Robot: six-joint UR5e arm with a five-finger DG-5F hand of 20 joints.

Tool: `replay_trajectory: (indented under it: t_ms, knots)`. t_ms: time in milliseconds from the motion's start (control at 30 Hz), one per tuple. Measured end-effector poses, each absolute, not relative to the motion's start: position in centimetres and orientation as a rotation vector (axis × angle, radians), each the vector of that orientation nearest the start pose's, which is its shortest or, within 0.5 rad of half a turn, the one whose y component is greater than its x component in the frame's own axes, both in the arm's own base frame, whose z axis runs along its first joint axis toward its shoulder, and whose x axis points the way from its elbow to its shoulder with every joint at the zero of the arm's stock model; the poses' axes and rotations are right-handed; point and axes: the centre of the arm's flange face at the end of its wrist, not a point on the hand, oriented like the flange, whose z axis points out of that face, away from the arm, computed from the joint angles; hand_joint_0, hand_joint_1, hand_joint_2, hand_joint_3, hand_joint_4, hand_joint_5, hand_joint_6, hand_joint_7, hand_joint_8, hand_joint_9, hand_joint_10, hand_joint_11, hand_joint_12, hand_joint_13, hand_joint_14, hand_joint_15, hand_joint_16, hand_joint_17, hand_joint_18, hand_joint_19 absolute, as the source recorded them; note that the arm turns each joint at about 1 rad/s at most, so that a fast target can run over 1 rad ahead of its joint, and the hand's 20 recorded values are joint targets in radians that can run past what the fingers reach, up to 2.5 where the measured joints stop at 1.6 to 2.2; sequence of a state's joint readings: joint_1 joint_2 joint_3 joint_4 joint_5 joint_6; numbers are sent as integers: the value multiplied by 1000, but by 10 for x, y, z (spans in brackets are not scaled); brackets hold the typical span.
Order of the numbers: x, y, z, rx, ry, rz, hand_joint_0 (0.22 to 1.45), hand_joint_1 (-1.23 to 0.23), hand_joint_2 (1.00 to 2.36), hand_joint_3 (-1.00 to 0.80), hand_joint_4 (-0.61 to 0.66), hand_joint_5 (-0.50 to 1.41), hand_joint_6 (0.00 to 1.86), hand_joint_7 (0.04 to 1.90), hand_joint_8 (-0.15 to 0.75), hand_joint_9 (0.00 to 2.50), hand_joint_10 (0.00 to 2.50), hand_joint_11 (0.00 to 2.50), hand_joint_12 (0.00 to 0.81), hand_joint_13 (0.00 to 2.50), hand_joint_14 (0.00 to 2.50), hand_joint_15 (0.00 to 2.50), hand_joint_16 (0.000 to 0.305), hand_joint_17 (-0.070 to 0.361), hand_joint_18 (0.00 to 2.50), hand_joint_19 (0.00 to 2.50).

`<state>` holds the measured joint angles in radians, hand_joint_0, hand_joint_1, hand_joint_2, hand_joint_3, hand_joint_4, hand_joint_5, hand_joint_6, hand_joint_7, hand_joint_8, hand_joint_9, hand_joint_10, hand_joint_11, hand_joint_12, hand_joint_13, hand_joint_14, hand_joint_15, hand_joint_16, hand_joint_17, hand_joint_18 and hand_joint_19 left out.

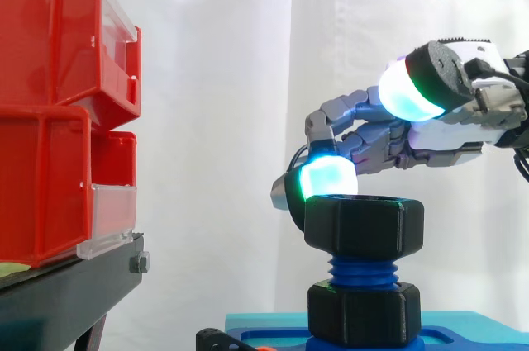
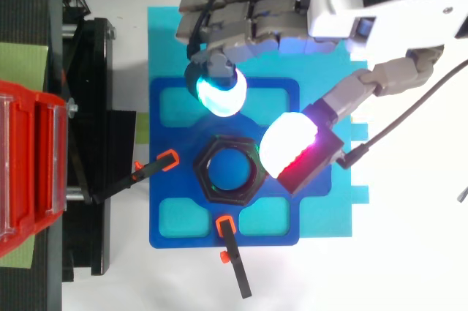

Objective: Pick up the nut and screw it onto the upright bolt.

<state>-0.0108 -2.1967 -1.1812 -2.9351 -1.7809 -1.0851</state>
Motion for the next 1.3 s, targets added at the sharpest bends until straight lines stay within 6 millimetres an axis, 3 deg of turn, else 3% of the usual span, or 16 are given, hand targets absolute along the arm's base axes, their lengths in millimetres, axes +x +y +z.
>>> replay_trajectory:
  t_ms: [133,367,633,1000,1300]
  knots:
    - [722,-124,312,239,1614,534,480,-214,1000,-500,233,-135,503,855,217,457,0,0,225,295,0,0,22,49,0,0]
    - [724,-123,315,224,1591,545,461,-179,1000,-500,161,-179,501,614,176,319,0,0,253,172,0,0,28,62,0,0]
    - [732,-105,319,194,1550,568,449,-142,1000,-500,141,-189,501,591,167,238,0,0,268,104,0,0,32,73,0,0]
    - [740,-72,304,200,1575,614,420,-89,1000,-500,120,-203,501,596,164,126,0,0,290,1,0,0,38,85,0,0]
    - [737,-60,300,207,1612,617,416,-84,1000,-500,131,-201,501,638,166,105,0,0,295,0,0,0,39,87,0,0]
